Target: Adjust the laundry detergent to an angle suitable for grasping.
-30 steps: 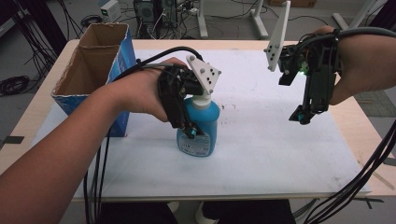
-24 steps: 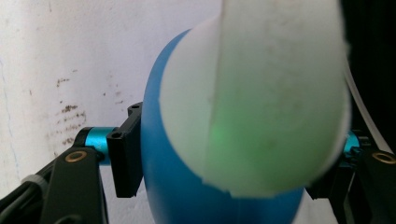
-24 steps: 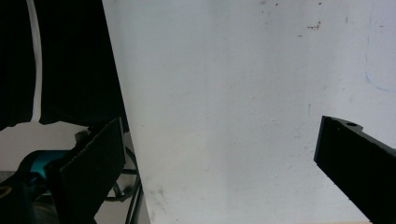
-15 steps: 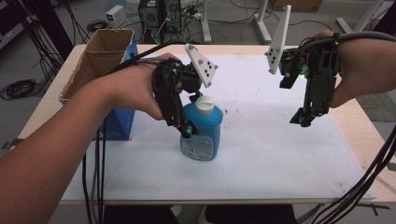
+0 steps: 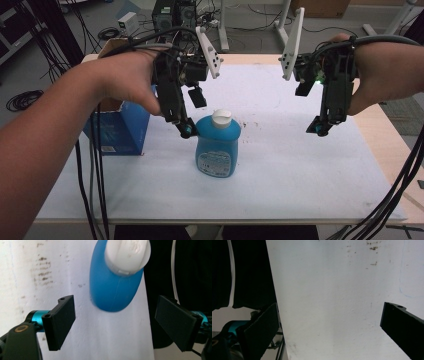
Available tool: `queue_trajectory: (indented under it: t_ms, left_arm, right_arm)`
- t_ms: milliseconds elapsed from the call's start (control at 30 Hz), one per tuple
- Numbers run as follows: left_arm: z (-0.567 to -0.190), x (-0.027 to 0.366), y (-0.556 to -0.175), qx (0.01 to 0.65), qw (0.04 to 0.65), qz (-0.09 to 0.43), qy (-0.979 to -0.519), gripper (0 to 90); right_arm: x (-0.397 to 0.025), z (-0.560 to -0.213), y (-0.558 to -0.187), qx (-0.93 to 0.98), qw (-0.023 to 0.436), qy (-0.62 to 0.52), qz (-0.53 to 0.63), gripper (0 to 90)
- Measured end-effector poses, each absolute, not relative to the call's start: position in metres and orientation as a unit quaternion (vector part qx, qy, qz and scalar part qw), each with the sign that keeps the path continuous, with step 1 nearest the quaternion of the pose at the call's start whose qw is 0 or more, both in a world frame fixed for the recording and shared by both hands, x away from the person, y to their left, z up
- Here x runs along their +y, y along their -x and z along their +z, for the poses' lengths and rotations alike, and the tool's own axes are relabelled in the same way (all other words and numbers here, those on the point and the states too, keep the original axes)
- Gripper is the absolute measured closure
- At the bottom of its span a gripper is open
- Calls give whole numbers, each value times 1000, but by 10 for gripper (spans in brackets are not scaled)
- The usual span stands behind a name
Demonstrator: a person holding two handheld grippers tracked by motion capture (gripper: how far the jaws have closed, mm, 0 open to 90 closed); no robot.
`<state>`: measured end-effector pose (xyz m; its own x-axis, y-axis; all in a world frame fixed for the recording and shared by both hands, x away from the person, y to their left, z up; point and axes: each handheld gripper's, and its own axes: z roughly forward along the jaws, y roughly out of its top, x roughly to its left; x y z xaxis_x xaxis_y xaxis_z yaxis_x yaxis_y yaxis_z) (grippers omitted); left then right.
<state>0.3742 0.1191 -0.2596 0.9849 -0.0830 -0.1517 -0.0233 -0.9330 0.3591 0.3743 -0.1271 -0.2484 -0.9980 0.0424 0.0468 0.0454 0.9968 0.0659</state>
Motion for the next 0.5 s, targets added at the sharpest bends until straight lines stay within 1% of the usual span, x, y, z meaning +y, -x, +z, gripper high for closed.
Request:
queue_trajectory:
  t_ms: [67,200,333,367,433,500]
  left_arm:
    - [-256,121,-376,-27,170,-77,-982,149]
    - [-249,125,-380,-12,152,-71,-986,97]
    - [-245,128,-383,-3,131,-68,-989,82]
    - [-245,128,-383,-1,128,-66,-990,63]
    - [-243,130,-384,4,120,-63,-991,61]
    - [-242,131,-385,9,113,-57,-992,39]
  right_arm:
    - [-126,-248,-375,-999,22,19,-34,13]
    - [-120,-244,-377,-999,22,14,-32,13]
    - [-114,-242,-379,-999,19,8,-32,13]
    - [-112,-241,-379,-999,19,7,-29,13]
    - [-111,-241,-379,-999,20,5,-28,13]
    - [-110,-241,-380,-999,21,7,-26,13]
